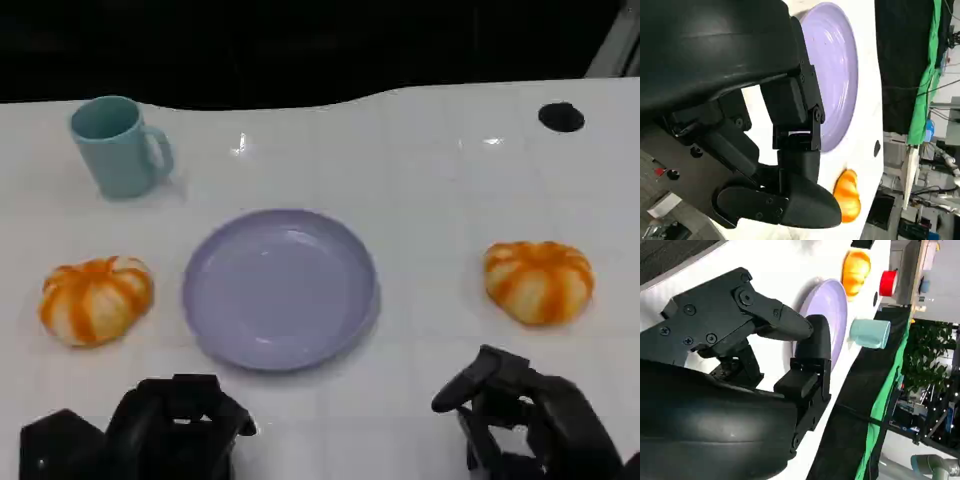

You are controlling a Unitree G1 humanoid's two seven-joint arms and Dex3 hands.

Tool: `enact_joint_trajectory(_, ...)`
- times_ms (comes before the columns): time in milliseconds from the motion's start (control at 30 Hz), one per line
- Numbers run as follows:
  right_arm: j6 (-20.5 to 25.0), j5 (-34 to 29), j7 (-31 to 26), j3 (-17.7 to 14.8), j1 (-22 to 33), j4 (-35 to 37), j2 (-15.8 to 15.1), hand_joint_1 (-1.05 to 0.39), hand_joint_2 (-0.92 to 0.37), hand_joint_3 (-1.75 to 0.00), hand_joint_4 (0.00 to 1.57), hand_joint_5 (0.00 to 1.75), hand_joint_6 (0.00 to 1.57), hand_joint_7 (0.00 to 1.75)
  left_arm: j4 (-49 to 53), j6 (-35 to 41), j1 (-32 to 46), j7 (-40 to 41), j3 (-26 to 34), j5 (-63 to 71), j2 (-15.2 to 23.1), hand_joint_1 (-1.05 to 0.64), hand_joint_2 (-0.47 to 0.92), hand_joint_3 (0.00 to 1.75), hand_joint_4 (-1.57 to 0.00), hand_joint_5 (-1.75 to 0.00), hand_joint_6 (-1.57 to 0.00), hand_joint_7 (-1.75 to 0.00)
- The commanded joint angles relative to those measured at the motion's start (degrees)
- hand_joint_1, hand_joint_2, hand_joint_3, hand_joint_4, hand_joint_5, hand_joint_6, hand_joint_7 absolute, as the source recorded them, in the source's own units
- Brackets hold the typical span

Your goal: Grasp the bread from the table and place it into the plate.

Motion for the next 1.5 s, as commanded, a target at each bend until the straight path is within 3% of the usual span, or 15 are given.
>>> enact_joint_trajectory(33, 0.6, 0.6, 0.0, -0.5, -0.1, -0.9, -0.2, -0.36, -0.65, -0.85, 0.78, 1.75, 0.78, 1.26, -0.3, 0.0, -0.1, 0.0, 0.5, -0.4, 0.8, -1.05, 0.61, 0.53, -1.57, -1.22, -1.46, -0.68)
enact_joint_trajectory(733, 0.7, 0.2, -0.4, -0.7, -0.2, -1.5, -0.3, -0.37, -0.64, -0.88, 0.77, 1.75, 0.78, 1.26, -0.2, -0.6, 0.0, -0.2, 0.6, -0.5, 0.9, -1.05, 0.62, 0.52, -1.57, -1.21, -1.45, -0.68)
enact_joint_trajectory(900, 1.1, 0.1, -1.3, -1.4, -1.0, -2.2, -0.3, -0.35, -0.71, -0.74, 0.75, 1.59, 0.85, 0.77, 0.0, -0.7, -0.1, -0.3, 0.6, -0.4, 1.0, -1.05, 0.63, 0.51, -1.57, -1.21, -1.45, -0.68)
enact_joint_trajectory(933, 0.6, -0.3, -1.5, -1.7, -1.6, -2.1, -0.6, -0.36, -0.75, -0.65, 0.70, 1.48, 0.86, 0.58, 0.0, -0.7, -0.2, -0.3, 0.6, -0.4, 1.0, -1.05, 0.63, 0.51, -1.57, -1.21, -1.45, -0.68)
enact_joint_trajectory(1033, -0.7, -1.6, -1.8, -2.2, -3.0, -1.8, -1.7, -0.37, -0.86, -0.43, 0.59, 1.20, 0.81, 0.31, 0.0, -0.6, -0.1, 0.1, 0.5, -0.2, 0.9, -1.05, 0.63, 0.51, -1.57, -1.21, -1.45, -0.68)
enact_joint_trajectory(1133, -2.1, -3.3, -2.6, -2.9, -4.2, -1.5, -2.7, -0.40, -0.91, -0.28, 0.50, 1.00, 0.74, 0.19, -0.1, -0.7, -0.1, 0.2, 0.5, -0.2, 0.7, -1.05, 0.63, 0.51, -1.57, -1.21, -1.45, -0.68)
enact_joint_trajectory(1333, -3.9, -10.6, -6.3, -3.7, -5.8, -2.3, -5.8, -0.48, -0.92, -0.16, 0.26, 0.82, 0.59, 0.08, -0.5, 0.1, 0.1, 0.5, 0.5, -0.3, 0.6, -1.05, 0.62, 0.52, -1.57, -1.22, -1.45, -0.69)
enact_joint_trajectory(1500, -4.2, -21.0, -12.0, -3.9, -6.9, -3.3, -9.2, -0.54, -0.92, -0.12, 0.09, 0.67, 0.46, 0.01, 0.1, -0.8, -0.1, -0.1, 0.5, -0.3, 0.8, -1.05, 0.61, 0.53, -1.57, -1.22, -1.45, -0.69)
